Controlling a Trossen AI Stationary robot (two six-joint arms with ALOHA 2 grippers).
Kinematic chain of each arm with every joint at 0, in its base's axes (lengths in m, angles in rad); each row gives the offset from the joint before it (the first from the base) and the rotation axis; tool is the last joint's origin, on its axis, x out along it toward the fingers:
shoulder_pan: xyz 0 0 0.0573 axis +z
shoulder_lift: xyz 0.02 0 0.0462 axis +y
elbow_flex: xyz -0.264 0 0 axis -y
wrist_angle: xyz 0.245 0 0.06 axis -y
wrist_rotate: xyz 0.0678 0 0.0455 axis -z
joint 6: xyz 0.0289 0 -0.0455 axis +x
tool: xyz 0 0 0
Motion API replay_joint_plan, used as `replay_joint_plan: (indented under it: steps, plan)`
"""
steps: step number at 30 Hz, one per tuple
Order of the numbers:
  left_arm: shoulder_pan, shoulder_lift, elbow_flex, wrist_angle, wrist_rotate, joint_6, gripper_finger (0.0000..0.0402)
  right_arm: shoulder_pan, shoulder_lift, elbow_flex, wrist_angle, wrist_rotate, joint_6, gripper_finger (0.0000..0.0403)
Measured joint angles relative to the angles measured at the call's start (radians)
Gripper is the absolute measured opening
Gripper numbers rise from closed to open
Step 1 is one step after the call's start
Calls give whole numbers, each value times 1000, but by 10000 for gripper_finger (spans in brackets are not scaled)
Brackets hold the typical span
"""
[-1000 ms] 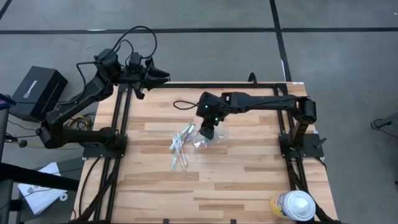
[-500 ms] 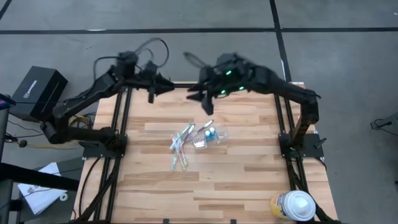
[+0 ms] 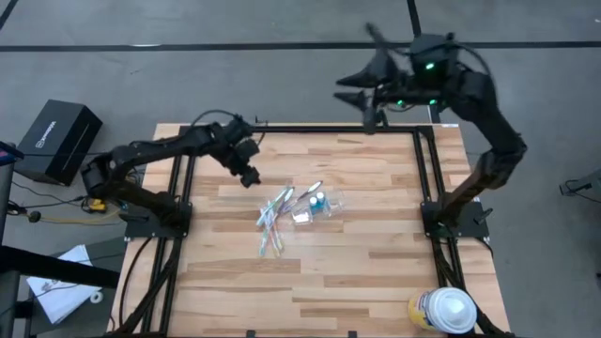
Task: Pick & Place toothbrushing station
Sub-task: Put the green toothbrush into the transparent organizer
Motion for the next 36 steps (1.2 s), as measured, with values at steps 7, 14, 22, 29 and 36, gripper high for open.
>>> replay_joint_plan:
  steps: [7, 14, 22, 29, 36]
  plan:
    - [-159, -22, -62, 10, -95, -242, 175, -105, -49, 2, -61, -12, -83, 128]
    - [-307, -20, -162, 66, -174, -483, 175, -178, -29, 0, -101, -99, -114, 130]
    - [-347, -20, -226, 136, -234, -568, 175, -199, 27, 0, -98, -226, -131, 129]
    - [-346, -17, -284, 229, -196, -555, 182, -189, 42, 0, -81, -249, -126, 128]
    - [-347, -16, -348, 383, -142, -555, 189, -185, 42, 0, -64, -249, -82, 129]
